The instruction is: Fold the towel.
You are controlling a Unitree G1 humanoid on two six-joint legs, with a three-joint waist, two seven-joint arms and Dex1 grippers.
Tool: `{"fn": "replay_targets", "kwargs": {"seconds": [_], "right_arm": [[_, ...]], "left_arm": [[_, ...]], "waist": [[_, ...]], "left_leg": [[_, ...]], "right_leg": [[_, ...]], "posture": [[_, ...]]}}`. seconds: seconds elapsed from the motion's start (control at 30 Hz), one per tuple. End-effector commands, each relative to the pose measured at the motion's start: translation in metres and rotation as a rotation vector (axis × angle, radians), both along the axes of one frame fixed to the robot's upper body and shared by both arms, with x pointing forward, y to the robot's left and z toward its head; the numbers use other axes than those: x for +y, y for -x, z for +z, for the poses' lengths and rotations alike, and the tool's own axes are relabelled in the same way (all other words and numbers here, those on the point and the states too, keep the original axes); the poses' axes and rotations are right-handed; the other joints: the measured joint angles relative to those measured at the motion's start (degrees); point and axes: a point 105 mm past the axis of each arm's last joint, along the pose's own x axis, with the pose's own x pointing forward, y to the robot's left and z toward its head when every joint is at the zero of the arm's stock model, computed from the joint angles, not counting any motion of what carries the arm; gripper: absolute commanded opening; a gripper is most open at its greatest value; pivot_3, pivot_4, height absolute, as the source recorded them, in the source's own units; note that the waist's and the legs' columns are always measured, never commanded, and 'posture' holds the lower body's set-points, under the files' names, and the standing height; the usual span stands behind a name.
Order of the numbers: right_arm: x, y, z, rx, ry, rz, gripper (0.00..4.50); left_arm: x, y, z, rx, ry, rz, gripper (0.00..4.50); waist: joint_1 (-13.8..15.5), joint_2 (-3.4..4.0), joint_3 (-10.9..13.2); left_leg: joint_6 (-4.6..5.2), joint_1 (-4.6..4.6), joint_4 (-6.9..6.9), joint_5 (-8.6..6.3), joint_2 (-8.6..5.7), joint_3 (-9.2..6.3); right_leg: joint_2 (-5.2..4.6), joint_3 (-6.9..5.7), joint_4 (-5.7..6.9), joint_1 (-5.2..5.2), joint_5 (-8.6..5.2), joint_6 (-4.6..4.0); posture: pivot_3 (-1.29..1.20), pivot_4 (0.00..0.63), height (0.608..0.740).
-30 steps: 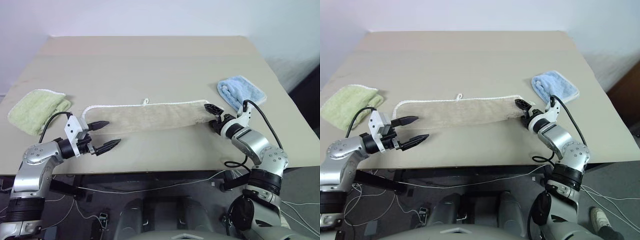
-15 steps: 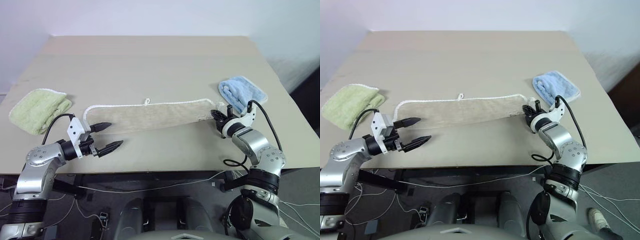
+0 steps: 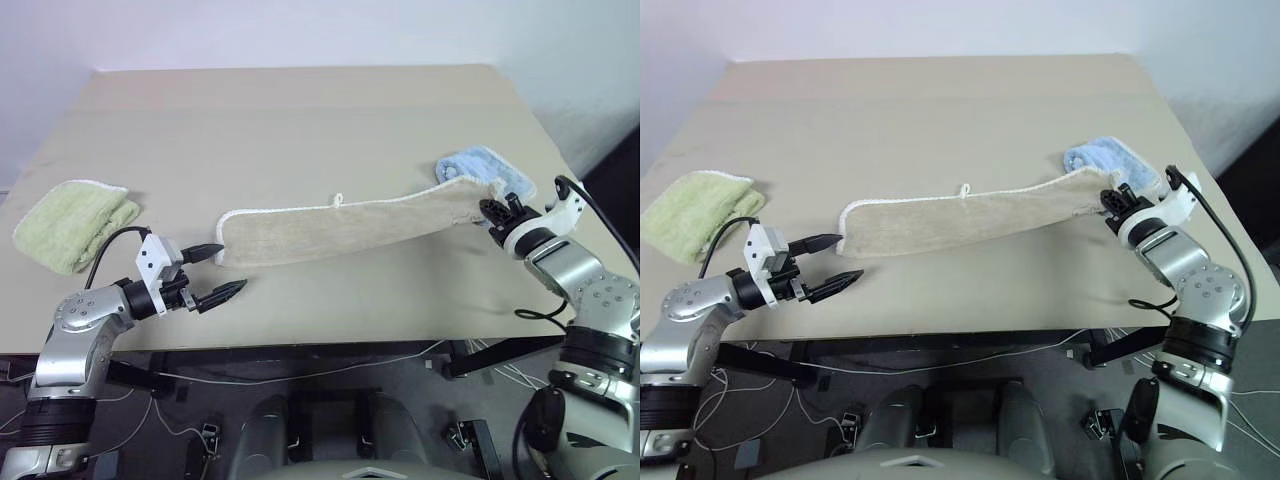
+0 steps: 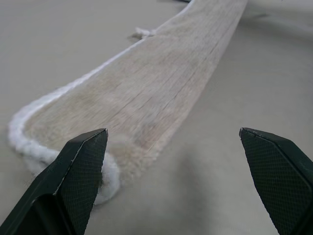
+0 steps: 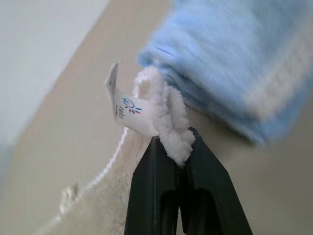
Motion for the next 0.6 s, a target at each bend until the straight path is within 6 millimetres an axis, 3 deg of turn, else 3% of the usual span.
{"fn": "replay_targets", "kwargs": {"seconds": [0.03, 0.17, 0.3, 0.43, 0.6], "right_arm": [[0.044, -0.001, 0.04, -0.17, 0.286, 0.205, 0.05], [0.101, 0.008, 0.039, -0.258, 0.6, 0.459, 0.05], [0.147, 0.016, 0.015, -0.293, 0.785, 0.666, 0.05], [0.17, 0.012, -0.005, -0.281, 0.834, 0.728, 0.05], [0.177, 0.008, -0.022, -0.258, 0.87, 0.742, 0.05]], "left_arm": [[-0.002, -0.001, 0.005, -0.034, -0.005, -0.007, 4.5], [-0.005, -0.002, 0.004, -0.035, 0.0, -0.009, 4.5], [-0.008, -0.002, 0.003, -0.037, 0.009, -0.007, 4.5], [-0.01, 0.0, 0.002, -0.036, 0.018, -0.004, 4.5], [-0.011, 0.002, 0.001, -0.036, 0.029, 0.007, 4.5]], "waist": [[-0.1, 0.03, 0.0], [0.1, 0.02, 0.0], [0.5, -0.01, 0.0], [0.4, -0.03, 0.0], [0.5, -0.03, 0.0]], "left_leg": [[0.0, 0.0, -0.02, 0.0, 0.0, 0.03], [0.0, -0.02, -0.02, 0.0, 0.01, 0.04], [0.0, -0.07, 0.01, 0.0, -0.01, 0.03], [0.0, -0.21, 0.06, 0.0, -0.04, 0.01], [-0.25, -0.34, 0.09, 0.15, -0.04, 0.01]], "right_leg": [[0.01, 0.02, 0.01, -0.04, 0.0, 0.01], [0.02, 0.02, 0.01, -0.06, 0.01, 0.04], [-0.03, 0.0, -0.01, -0.08, 0.0, 0.01], [-0.07, -0.02, 0.0, -0.19, 0.01, 0.0], [-0.05, -0.04, 0.02, -0.3, 0.02, 0.02]], "posture": [[0.0, 0.15, 0.74], [0.0, 0.15, 0.74], [0.0, 0.15, 0.74], [0.0, 0.15, 0.74], [0.0, 0.15, 0.74]]}}
